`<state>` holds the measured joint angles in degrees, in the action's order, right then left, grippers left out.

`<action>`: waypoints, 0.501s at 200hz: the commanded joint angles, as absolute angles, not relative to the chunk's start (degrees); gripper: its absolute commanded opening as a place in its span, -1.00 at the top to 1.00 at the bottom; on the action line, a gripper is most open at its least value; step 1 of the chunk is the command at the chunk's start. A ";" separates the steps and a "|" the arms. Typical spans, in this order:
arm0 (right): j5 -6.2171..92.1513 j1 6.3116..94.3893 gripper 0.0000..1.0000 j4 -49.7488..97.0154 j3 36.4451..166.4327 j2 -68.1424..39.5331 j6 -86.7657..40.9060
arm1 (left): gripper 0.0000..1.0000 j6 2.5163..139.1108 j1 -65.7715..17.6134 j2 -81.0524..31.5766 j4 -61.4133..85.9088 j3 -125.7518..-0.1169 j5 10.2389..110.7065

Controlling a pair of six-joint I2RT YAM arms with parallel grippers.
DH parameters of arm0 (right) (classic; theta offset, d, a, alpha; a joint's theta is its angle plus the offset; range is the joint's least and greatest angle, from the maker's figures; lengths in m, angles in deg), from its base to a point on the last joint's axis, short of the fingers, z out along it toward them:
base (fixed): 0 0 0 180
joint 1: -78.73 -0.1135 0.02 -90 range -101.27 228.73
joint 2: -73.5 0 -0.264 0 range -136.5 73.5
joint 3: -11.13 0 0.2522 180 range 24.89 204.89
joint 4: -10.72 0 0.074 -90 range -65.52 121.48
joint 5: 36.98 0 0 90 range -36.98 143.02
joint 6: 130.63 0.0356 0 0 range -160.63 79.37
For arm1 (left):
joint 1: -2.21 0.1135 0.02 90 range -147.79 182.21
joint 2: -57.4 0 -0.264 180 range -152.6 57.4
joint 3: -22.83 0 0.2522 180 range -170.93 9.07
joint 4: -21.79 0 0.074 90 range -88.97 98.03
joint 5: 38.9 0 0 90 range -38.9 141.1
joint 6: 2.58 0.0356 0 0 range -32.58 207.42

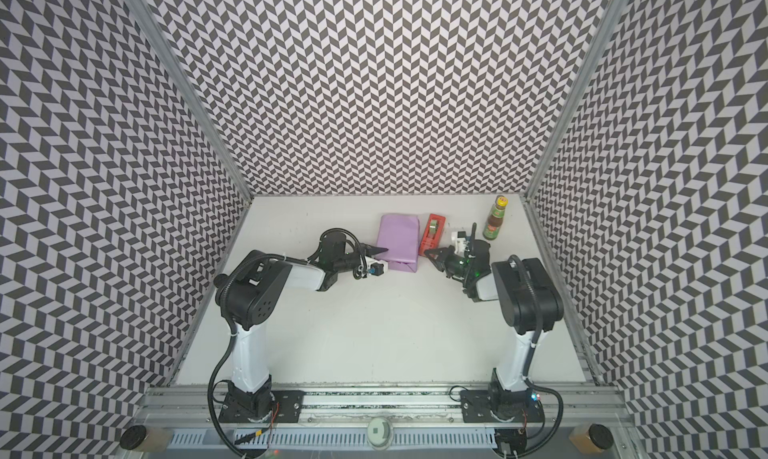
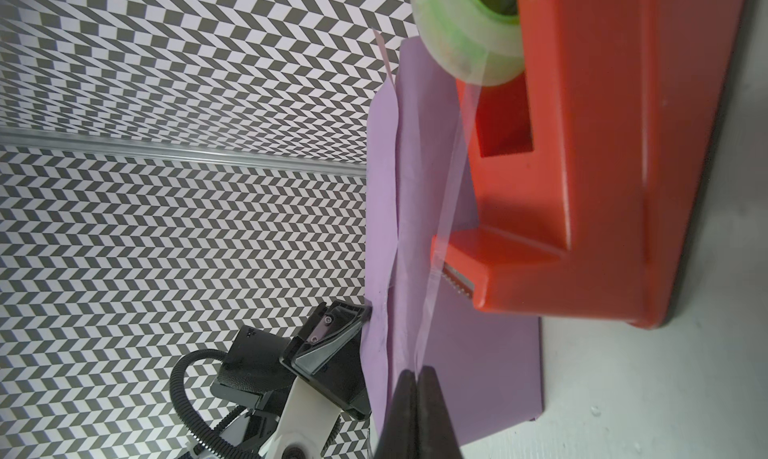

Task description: Wrap the gift box in paper

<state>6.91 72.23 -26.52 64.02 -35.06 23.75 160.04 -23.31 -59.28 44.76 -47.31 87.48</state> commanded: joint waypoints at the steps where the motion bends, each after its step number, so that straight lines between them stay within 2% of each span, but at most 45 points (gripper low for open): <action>1: 4.30 71.17 1.00 -27.26 63.29 -33.56 22.43 | 0.18 161.02 -23.63 -62.04 36.55 -46.76 83.80; 65: 6.38 71.00 1.00 -23.82 63.89 -36.23 19.04 | 0.18 161.16 -23.58 -62.08 36.41 -46.78 83.71; 100: 12.10 70.65 1.00 -12.42 66.76 -36.11 11.75 | 0.18 161.15 -23.63 -62.03 36.38 -46.81 83.65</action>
<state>9.32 71.86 -19.96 65.03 -35.38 17.76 160.24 -23.31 -59.28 44.76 -47.31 87.44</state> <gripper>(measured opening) 0.047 0.412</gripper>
